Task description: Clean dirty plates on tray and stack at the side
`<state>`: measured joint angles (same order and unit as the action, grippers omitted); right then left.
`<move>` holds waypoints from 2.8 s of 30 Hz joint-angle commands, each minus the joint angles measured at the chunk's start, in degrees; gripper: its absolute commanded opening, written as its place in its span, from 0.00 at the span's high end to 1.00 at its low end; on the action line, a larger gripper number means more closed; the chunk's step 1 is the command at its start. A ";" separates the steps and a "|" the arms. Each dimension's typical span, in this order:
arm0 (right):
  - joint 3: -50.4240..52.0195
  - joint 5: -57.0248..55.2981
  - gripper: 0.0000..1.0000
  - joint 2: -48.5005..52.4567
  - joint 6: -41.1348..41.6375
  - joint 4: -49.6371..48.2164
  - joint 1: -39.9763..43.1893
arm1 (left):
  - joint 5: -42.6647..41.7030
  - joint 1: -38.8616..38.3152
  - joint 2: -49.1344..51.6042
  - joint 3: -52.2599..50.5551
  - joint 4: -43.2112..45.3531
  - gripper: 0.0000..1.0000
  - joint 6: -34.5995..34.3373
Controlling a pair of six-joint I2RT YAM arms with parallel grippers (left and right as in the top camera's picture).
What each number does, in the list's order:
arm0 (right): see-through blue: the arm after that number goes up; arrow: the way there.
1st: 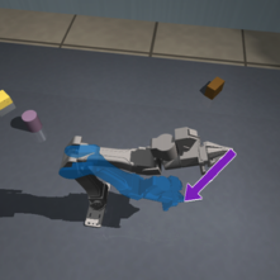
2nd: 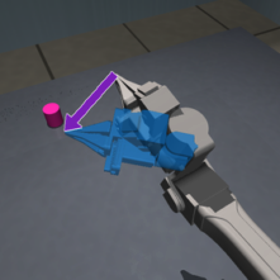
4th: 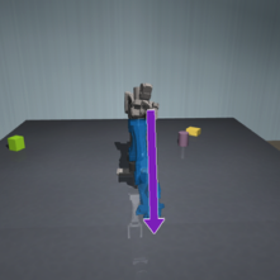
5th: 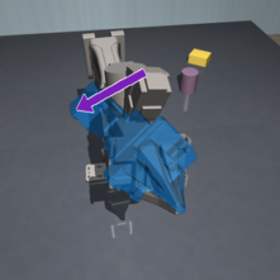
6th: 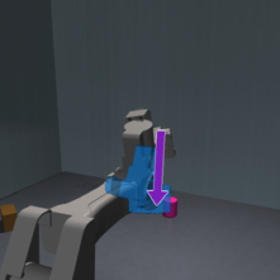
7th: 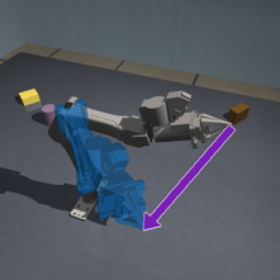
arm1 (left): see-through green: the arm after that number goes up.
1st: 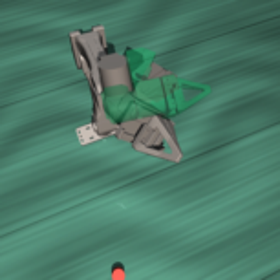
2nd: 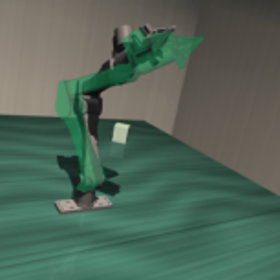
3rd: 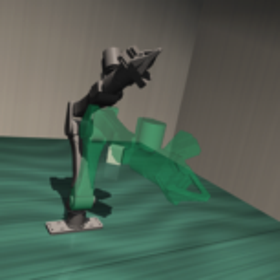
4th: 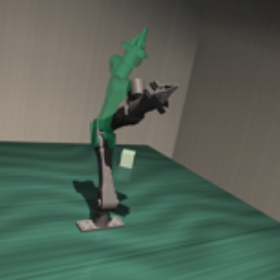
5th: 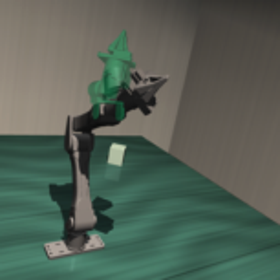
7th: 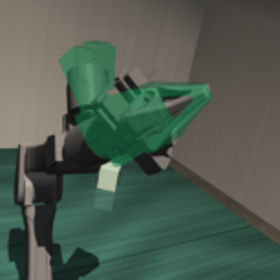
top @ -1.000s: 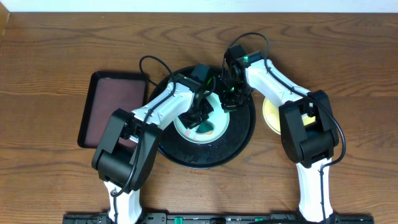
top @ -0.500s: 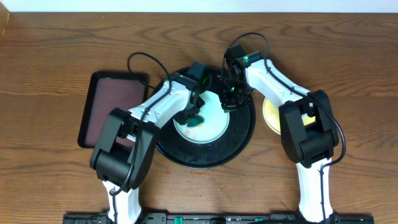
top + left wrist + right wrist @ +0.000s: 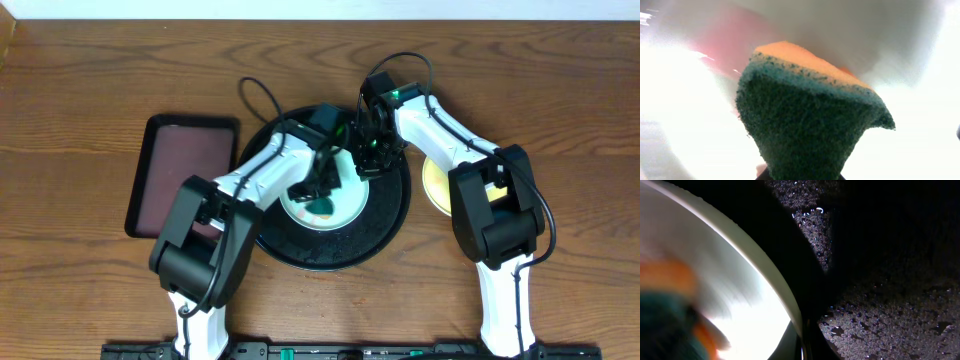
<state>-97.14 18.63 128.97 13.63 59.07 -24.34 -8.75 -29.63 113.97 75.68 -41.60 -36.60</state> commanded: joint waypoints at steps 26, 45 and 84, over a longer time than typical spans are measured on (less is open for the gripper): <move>0.50 -1.42 0.99 2.43 0.46 -0.57 -0.42 | 18.40 -1.46 -0.33 0.52 0.42 0.92 12.31; 0.50 -1.40 0.99 2.43 0.44 -0.55 -0.42 | 20.28 -4.68 -1.25 0.52 10.56 0.93 29.90; 0.50 -1.20 0.99 2.43 0.02 -0.50 -0.42 | 40.81 -4.68 -1.09 0.50 2.36 0.92 -41.07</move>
<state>-97.12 18.83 128.99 13.56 59.05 -24.29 21.37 -34.35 113.89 75.68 -39.68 -76.34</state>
